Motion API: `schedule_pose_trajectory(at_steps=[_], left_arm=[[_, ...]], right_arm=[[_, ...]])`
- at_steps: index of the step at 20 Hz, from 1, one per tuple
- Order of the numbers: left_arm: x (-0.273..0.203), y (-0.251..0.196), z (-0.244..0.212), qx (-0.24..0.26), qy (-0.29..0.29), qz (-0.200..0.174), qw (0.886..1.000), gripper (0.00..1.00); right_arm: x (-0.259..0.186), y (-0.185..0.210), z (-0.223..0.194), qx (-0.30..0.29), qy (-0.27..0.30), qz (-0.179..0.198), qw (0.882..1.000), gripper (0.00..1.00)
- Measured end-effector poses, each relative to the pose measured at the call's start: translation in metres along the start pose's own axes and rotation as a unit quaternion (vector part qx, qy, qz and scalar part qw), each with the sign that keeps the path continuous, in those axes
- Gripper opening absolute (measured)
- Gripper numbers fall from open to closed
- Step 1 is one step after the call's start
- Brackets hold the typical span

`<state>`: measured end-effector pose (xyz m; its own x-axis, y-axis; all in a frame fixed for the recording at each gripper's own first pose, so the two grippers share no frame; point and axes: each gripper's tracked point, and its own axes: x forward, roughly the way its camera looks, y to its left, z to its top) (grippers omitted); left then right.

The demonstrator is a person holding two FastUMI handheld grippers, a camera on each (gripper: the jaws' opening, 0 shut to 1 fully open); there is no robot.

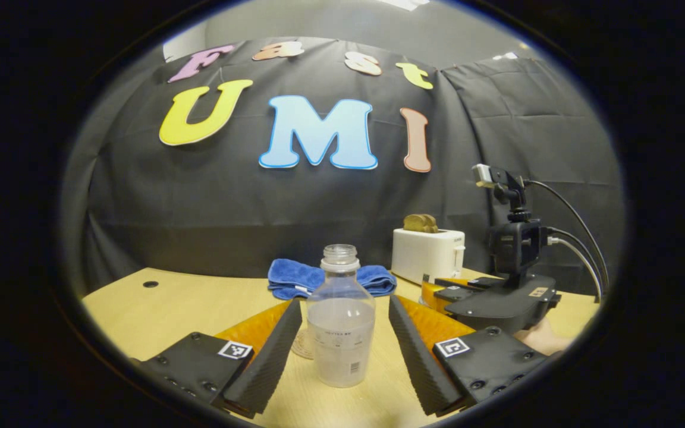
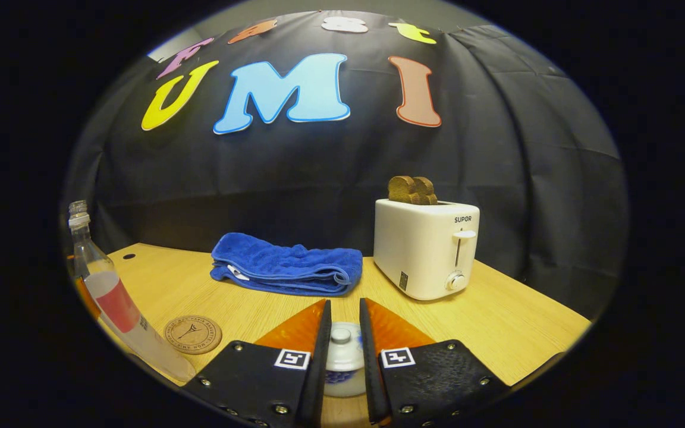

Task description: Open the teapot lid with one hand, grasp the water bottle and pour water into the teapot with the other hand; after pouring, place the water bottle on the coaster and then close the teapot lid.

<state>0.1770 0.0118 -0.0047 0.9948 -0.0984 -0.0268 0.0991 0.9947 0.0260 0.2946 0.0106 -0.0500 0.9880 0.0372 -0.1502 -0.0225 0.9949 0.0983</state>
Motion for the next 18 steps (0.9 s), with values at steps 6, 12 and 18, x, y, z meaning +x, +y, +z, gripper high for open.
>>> schedule_pose_trajectory(at_steps=[6,12,18], left_arm=[[0.0,0.0,-0.002,-0.003,0.003,-0.002,1.0,0.97],[-0.001,0.002,0.001,-0.005,-0.002,0.0,1.0,0.97],[-0.001,0.002,-0.001,-0.005,0.001,-0.001,1.0,0.98]], right_arm=[[0.0,0.002,0.003,-0.024,0.0,-0.008,1.0,0.29],[-0.002,0.005,0.004,-0.03,0.001,-0.006,1.0,0.29],[0.001,-0.001,0.0,0.014,0.016,-0.007,1.0,0.1]])
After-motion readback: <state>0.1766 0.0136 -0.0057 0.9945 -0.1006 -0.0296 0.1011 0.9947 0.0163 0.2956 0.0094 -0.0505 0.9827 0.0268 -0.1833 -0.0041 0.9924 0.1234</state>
